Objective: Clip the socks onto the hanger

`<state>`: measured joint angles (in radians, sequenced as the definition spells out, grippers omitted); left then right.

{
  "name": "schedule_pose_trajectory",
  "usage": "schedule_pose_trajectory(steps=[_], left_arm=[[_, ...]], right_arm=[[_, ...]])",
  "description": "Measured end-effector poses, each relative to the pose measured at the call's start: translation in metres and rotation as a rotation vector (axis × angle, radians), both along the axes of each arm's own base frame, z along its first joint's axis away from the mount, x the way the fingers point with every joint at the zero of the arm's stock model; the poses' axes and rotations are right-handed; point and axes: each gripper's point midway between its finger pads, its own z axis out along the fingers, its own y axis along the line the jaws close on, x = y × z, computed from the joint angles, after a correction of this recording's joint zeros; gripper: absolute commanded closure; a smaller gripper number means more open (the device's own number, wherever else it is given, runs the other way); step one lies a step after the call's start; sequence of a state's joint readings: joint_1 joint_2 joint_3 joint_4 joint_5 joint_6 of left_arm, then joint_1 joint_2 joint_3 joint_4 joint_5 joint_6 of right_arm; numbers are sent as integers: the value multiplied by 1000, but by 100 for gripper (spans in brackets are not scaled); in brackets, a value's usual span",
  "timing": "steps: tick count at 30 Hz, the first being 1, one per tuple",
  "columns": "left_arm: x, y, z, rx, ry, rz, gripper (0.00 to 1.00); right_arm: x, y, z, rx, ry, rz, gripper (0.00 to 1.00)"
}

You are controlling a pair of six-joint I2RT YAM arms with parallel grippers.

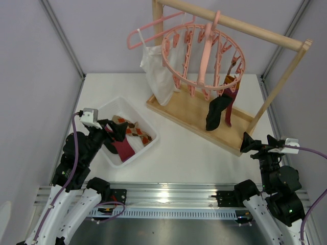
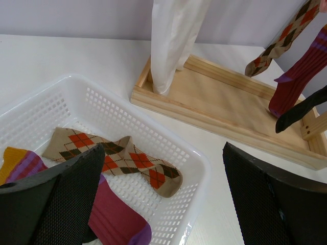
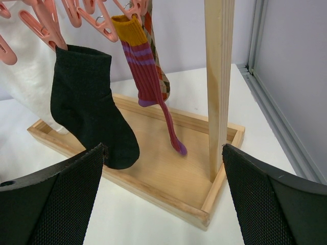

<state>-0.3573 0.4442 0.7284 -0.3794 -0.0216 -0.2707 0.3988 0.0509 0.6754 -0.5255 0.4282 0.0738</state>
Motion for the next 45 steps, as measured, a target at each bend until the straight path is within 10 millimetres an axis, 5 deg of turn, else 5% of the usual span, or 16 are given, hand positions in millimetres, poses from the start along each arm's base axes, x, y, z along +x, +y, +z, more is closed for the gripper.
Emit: schedule_pose_trajectory(steps=[45], left_arm=[[-3,-5,2,-6,-8,-34,0]], right_arm=[[0,0,0,0,0,0,1]])
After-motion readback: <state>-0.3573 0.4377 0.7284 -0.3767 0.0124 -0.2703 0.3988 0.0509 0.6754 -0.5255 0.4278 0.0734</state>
